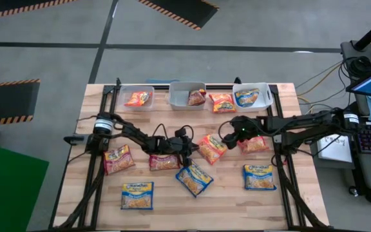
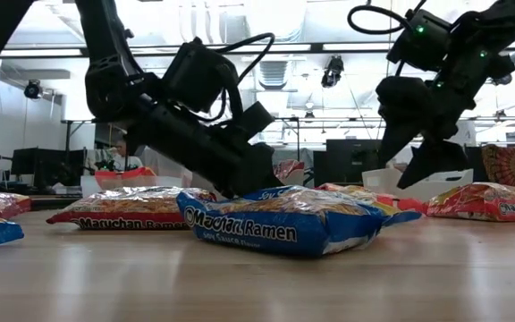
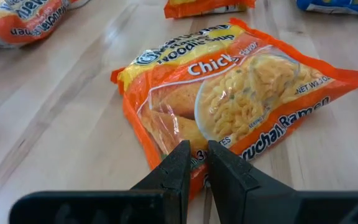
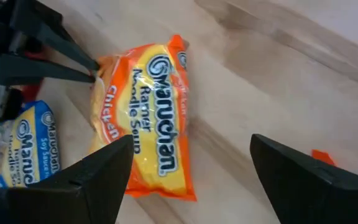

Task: Sort Maruchan noodles
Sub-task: Put the orange noodle pack into the transparent bin

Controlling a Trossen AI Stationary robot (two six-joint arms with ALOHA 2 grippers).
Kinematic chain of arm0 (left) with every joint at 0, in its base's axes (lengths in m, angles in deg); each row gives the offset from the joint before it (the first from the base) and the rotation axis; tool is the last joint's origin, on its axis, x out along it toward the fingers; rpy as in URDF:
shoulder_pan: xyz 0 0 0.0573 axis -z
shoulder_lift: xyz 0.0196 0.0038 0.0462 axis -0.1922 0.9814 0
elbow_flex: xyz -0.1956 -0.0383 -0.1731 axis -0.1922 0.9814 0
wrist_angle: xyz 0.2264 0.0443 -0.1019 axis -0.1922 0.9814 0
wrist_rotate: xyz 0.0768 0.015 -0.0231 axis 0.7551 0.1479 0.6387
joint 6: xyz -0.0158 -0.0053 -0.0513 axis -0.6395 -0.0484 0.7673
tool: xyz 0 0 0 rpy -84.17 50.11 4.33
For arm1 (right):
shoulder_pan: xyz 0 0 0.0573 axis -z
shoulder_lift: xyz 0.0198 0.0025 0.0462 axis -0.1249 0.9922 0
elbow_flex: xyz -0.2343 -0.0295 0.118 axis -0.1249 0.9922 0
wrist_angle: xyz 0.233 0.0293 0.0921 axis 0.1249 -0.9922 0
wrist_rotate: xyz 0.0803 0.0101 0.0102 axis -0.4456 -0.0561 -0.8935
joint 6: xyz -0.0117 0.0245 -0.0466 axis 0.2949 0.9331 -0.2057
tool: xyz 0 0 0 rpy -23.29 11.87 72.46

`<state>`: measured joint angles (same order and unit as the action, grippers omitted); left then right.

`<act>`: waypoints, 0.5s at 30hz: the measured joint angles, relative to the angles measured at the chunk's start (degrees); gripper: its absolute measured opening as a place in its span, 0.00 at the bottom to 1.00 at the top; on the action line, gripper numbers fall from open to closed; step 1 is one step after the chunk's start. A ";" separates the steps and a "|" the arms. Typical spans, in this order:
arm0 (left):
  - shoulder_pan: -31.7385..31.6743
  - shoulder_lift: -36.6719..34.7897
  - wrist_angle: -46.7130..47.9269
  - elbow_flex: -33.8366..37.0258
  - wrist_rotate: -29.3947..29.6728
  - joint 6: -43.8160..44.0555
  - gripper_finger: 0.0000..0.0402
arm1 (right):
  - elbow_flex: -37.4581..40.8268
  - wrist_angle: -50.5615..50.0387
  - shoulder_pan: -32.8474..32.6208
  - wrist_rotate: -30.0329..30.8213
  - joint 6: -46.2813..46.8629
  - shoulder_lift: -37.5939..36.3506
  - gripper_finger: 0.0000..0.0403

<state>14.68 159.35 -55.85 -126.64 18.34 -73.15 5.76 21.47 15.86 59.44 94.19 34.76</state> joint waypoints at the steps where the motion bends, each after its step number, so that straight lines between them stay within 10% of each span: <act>1: -0.02 0.16 0.04 -0.02 0.17 0.32 0.10 | 0.46 1.09 -0.01 -0.14 0.08 0.00 0.77; 15: -0.11 0.98 0.06 -0.04 0.49 0.90 0.10 | 1.61 10.91 -0.01 -1.71 0.22 7.54 0.77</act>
<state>14.57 160.33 -55.78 -126.68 18.83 -72.25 7.37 32.38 15.84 57.73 94.41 42.30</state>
